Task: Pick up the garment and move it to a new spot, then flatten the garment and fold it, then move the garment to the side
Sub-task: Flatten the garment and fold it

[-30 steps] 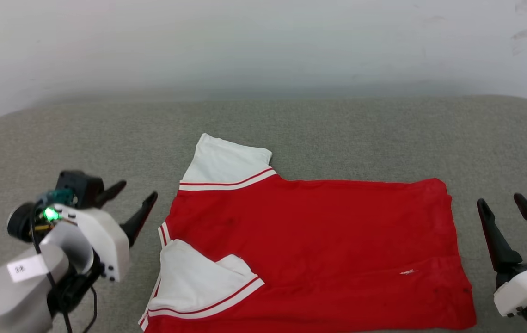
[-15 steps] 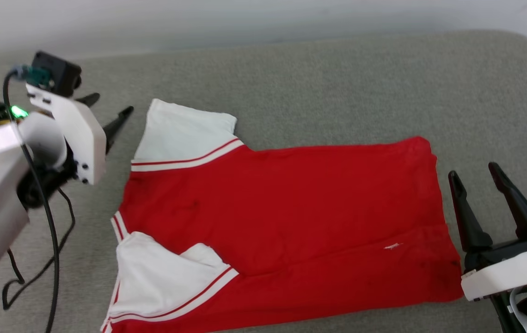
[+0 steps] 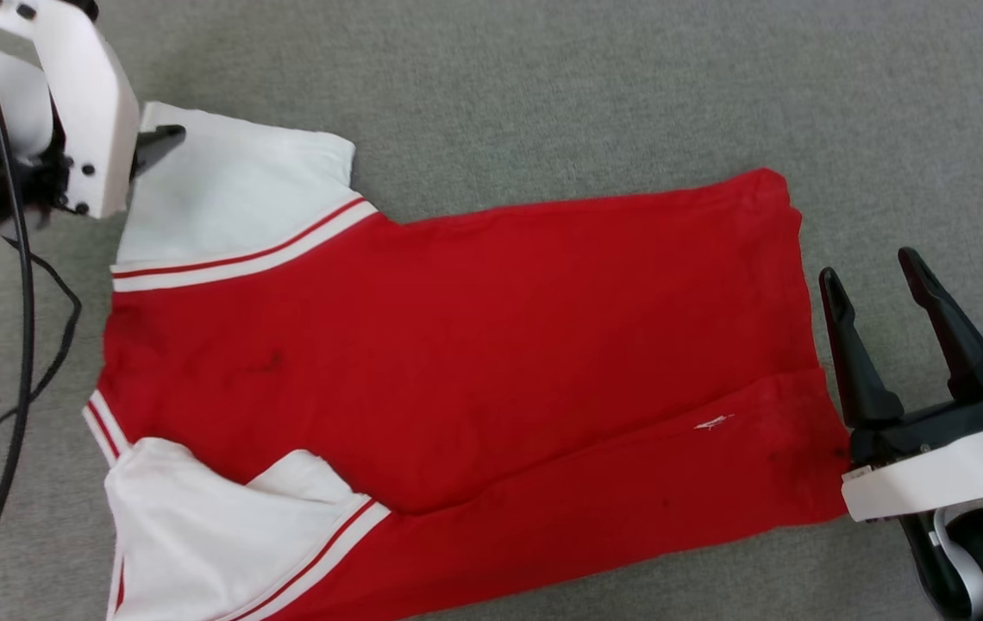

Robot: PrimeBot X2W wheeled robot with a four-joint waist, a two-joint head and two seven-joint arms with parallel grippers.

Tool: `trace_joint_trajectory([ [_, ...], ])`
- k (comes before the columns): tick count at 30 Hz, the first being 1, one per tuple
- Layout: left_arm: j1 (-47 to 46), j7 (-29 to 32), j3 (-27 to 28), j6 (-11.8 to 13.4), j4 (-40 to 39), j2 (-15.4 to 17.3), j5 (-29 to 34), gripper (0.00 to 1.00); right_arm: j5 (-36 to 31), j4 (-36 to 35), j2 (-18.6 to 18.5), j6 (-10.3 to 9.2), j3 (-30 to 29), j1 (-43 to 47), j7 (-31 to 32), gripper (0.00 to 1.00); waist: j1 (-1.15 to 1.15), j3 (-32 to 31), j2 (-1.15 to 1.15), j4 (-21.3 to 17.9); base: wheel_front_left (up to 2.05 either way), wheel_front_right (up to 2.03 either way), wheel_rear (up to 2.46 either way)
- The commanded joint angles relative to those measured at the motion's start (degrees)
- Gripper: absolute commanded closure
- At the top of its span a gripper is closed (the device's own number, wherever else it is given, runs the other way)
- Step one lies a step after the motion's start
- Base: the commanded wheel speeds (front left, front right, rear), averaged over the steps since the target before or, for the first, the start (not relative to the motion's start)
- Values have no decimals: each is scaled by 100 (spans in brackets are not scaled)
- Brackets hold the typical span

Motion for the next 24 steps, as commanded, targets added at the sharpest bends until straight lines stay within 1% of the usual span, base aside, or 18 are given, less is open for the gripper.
trace_joint_trajectory([
  [1, -87, 103, -23, -12, 34, -2, -7, 0, 6, 11, 40, -5, 5, -96, -28, 0, -1, 206, 0, -125, 0, 0, 0],
  [6, -416, 409, -128, -1, 188, -12, 138, 0, 31, 67, 28, -5, 58, -246, -95, 0, -1, 492, 0, -205, 0, 0, 0],
  [9, -441, 537, -158, 19, 339, -53, 115, 0, 40, 119, 28, -5, 108, -330, -134, 0, -1, 616, 0, -239, 0, 0, 0],
  [15, -203, 925, -473, -21, 447, -64, 143, 0, 52, 238, -19, -5, 151, -440, -188, 0, -1, 688, 0, -228, 0, 0, 0],
  [16, -139, 967, -512, -31, 417, -60, 105, 48, 62, 255, -27, -5, 149, -462, -198, 0, -1, 685, 0, -221, 0, 0, 0],
  [17, -70, 985, -518, -41, 380, -70, 43, 100, 68, 265, -36, -5, 148, -487, -198, 0, -1, 676, 0, -211, 0, 0, 0],
  [20, -23, 861, -543, -53, 301, -63, 46, 100, 95, 285, -80, -5, 172, -560, -162, 0, -1, 639, 0, -174, 0, 0, 0],
  [24, -141, 375, -374, -47, 197, -108, 32, 100, 150, 212, -258, -6, 104, -742, -49, 0, -1, 515, 0, -75, 0, 0, 0],
])
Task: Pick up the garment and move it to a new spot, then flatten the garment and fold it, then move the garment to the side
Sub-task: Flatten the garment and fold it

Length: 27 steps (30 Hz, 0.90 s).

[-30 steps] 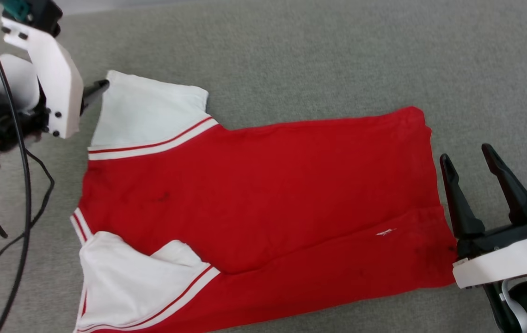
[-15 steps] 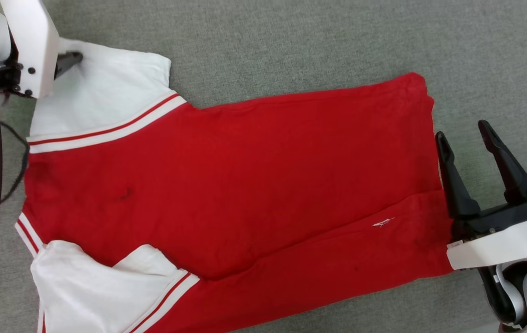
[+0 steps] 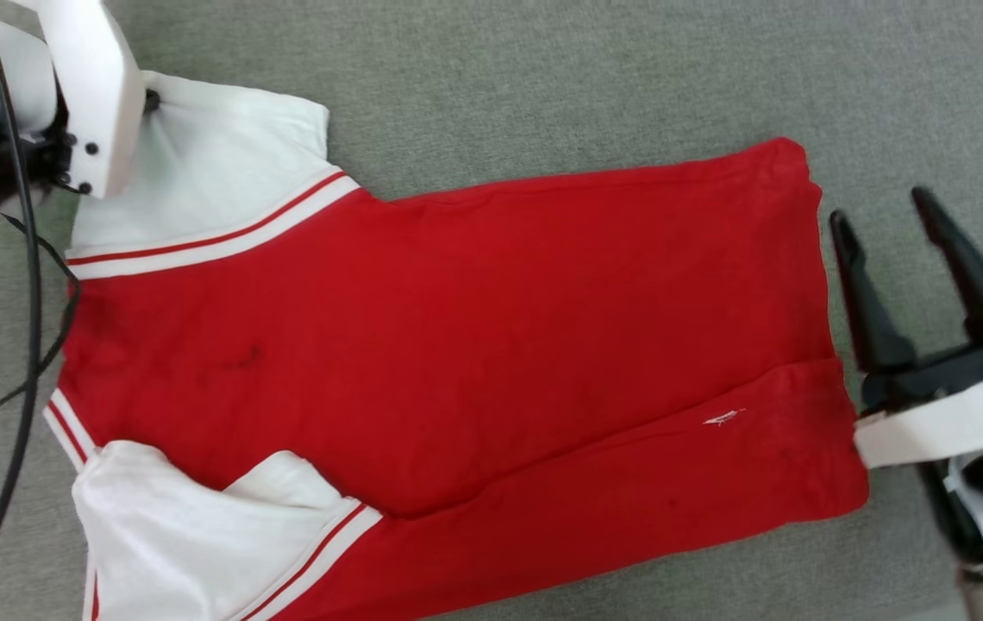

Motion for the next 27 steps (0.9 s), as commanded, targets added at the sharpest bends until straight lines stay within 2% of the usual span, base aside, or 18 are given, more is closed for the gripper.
trace_joint_trajectory([
  [1, 196, -61, -40, 0, -4, -39, -31, 100, 56, -53, -123, -7, -35, -145, 75, 0, 0, -87, 0, 71, 0, 0, 0],
  [4, 157, -358, 6, -3, -115, -82, 4, 100, 126, -144, -396, -6, -23, -373, 467, 0, 0, -227, 0, 183, 0, 0, 0],
  [6, 137, -610, 30, -6, -205, -109, 40, 100, 266, -173, -660, -7, 75, -530, 943, 0, 0, -310, 0, 265, 0, 0, 0],
  [13, 207, -1018, -72, -8, -580, -81, 30, 100, 1279, -5, -1784, -7, 530, -1331, 3234, 0, 0, -477, 0, 509, 0, 0, 0],
  [18, 198, -1180, -186, -10, -851, -62, 57, 100, 1916, 322, -2314, -7, 887, -1859, 4723, 0, 0, -477, 0, 672, 0, 0, 0],
  [23, 51, -1336, -230, -9, -1065, -77, 120, 100, 2160, 730, -2429, -7, 1249, -2372, 5564, 0, 0, -352, 0, 828, 0, 0, 0],
  [27, -66, -1405, -269, -10, -1180, -102, 161, 100, 2110, 1120, -2261, -7, 1560, -2751, 5783, 0, 0, -225, 0, 927, 0, 0, 0],
])
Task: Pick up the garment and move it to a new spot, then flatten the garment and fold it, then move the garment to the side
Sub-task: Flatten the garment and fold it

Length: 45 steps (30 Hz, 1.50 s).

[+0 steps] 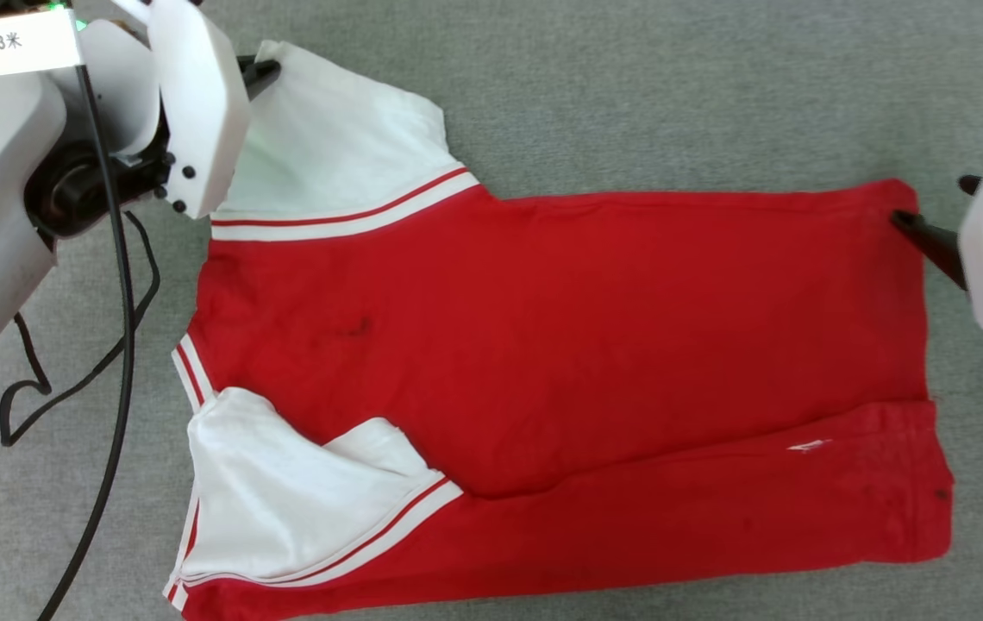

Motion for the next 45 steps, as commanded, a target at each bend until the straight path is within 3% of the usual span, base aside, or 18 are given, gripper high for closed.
trace_joint_trajectory([
  [1, -92, -47, -13, -3, -39, -28, 30, 100, -37, 138, 96, -7, 141, -172, 26, 0, 0, 89, 0, 71, 0, 0, 0],
  [8, -217, -164, -69, -3, -93, -36, 70, 100, -308, 922, 238, -5, 901, -409, -41, 0, 0, 265, 0, 165, 0, 0, 0],
  [16, -248, -312, -164, -3, -43, 3, 23, 100, 0, 1814, 411, -4, 1526, -292, -321, 0, 0, 330, 0, 214, 0, 0, 0],
  [17, -248, -327, -176, -3, -33, 4, 15, 100, -4, 1866, 401, -6, 1529, -338, -442, 82, 0, 325, 0, 214, 0, 0, 0],
  [18, -234, -350, -189, -3, -22, 10, 9, 100, 10, 1934, 411, -9, 1539, -380, -541, 100, 0, 307, 0, 211, 0, 0, 0],
  [26, 187, -656, -281, -4, 123, 26, -180, 100, 297, 2130, 375, -6, 1417, -408, -1573, 100, 0, -233, 0, 213, 0, 0, 0],
  [36, 1007, -1064, -393, -3, -66, 164, -261, 100, 661, 1832, 11, -6, 1386, 247, -2520, 100, 0, -1201, 0, 346, 0, 0, 0],
  [45, 2180, -1431, -467, 384, -792, 590, -362, 100, 839, 1312, -172, -6, 1098, 1477, -2786, 100, 0, -1978, 0, 466, 0, 0, 0],
])
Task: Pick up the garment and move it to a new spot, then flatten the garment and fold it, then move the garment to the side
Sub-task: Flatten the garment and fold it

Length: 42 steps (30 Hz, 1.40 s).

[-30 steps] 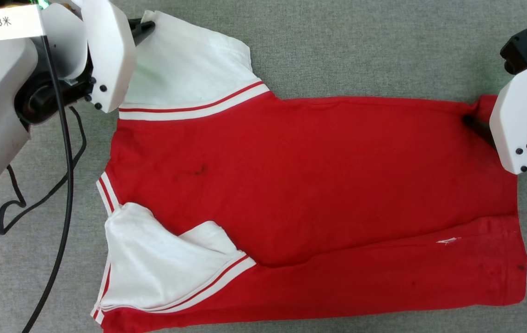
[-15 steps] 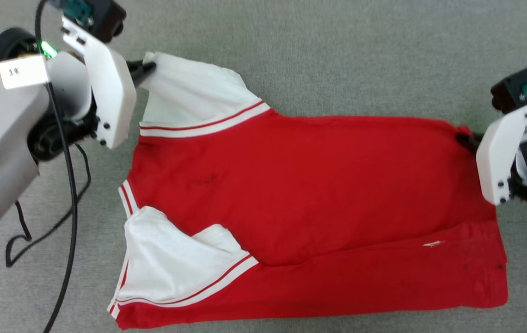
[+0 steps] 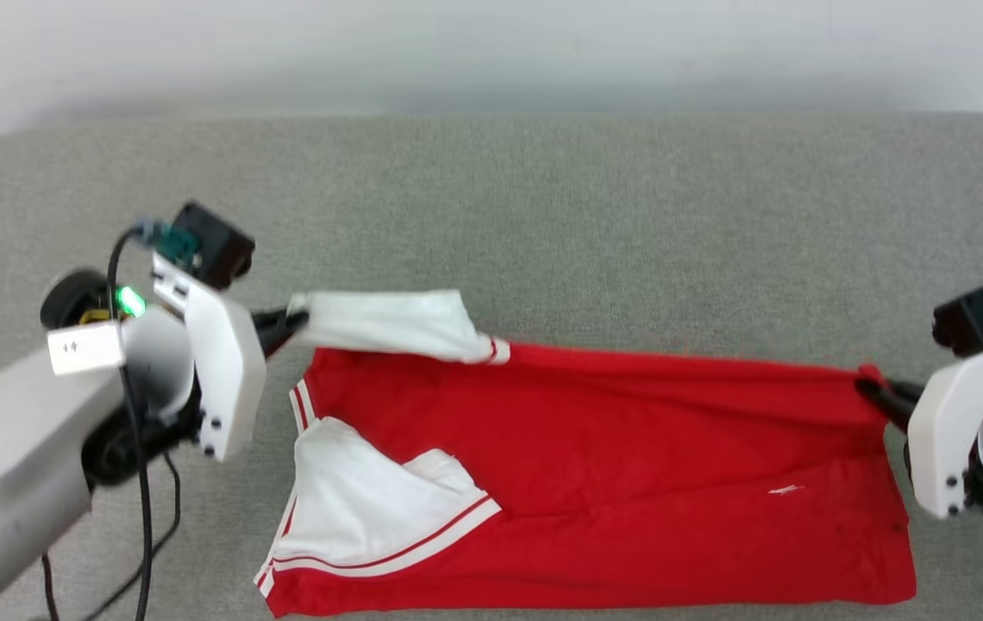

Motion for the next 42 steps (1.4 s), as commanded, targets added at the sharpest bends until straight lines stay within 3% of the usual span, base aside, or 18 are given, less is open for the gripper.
trace_joint_trajectory([
  [1, 177, -51, -23, 69, -79, 62, -7, 100, 15, -57, -14, -5, -34, 209, -31, 100, 0, -162, 0, 47, 0, 0, 0],
  [9, 1330, -346, -55, 545, -750, 409, -229, 100, 84, -445, -34, -5, -371, 1207, -35, 100, 0, -382, 0, 93, 0, 0, 0],
  [15, 1968, -546, -68, 726, -901, 473, -388, 100, 68, -632, 60, -6, -583, 1709, 38, 100, 0, -360, 0, 108, 0, 0, 0],
  [23, 2437, -544, -84, 616, -405, 109, -475, 100, -51, -295, 343, -6, -549, 1870, 213, 100, 0, -179, 0, 76, 0, 0, 0],
  [28, 2551, -658, -63, 509, -12, -178, -536, 100, -91, 6, 526, -6, -548, 1808, -41, 100, 0, -178, 0, 75, 0, 0, 0],
  [29, 2552, -702, -53, 514, 46, -205, -535, 52, -50, 60, 572, -8, -620, 1792, -120, 67, 0, -204, 0, 75, 0, 0, 0],
  [30, 2525, -769, -52, 546, 90, -212, -456, 0, -7, 92, 617, -9, -710, 1778, -205, 0, 0, -236, 0, 75, 0, 0, 0],
  [38, 2499, -1532, 151, 879, 113, -265, -156, 0, -12, -190, 596, -6, -1094, 1875, -679, 0, 0, -553, 0, 110, 0, 0, 0],
  [40, 2526, -1792, 227, 1042, 77, -256, -65, 0, 13, -308, 556, -5, -1248, 1940, -734, 0, 0, -629, 0, 113, 0, 0, 0],
  [41, 2547, -2085, 312, 1274, 40, -273, 62, 0, -42, -406, 514, -5, -1411, 1990, -758, 0, 0, -683, 0, 127, 0, 0, 0],
  [42, 2547, -2085, 312, 1274, 40, -273, 62, 0, -42, -406, 514, -5, -1411, 1990, -758, 0, 0, -683, 0, 127, 0, 0, 0],
])
